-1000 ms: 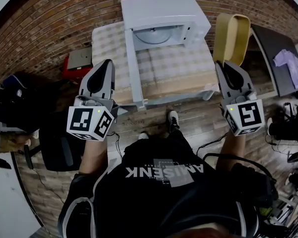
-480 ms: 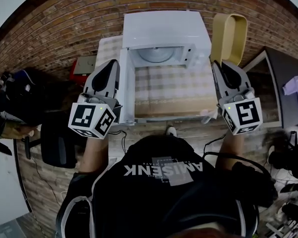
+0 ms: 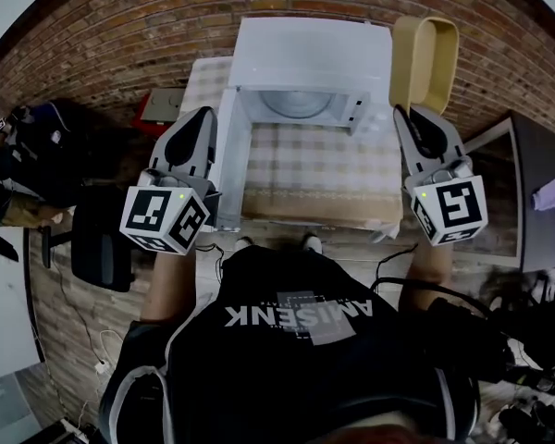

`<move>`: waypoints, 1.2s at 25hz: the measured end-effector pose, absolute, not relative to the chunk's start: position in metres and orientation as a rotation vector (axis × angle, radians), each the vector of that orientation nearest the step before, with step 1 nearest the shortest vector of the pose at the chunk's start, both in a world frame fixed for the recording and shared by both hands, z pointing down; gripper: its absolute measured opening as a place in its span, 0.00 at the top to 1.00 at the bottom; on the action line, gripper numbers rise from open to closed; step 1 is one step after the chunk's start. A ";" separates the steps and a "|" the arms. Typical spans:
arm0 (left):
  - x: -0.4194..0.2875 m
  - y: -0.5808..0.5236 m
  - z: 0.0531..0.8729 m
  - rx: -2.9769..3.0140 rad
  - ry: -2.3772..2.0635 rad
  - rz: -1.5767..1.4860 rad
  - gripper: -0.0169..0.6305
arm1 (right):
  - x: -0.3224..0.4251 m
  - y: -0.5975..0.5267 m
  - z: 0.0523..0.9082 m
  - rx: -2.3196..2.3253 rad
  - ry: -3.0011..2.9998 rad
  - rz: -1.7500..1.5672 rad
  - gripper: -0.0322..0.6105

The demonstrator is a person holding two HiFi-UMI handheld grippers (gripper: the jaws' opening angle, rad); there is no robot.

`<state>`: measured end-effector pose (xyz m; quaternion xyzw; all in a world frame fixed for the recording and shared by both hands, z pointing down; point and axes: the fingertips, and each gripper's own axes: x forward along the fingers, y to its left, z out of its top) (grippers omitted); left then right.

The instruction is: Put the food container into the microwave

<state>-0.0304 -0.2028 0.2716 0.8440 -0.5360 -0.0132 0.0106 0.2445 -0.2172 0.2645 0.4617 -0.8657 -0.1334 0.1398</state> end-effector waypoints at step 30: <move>-0.180 -0.253 0.281 2.673 -1.542 -0.189 0.95 | 0.103 -0.260 0.285 1.400 -2.391 -0.278 0.87</move>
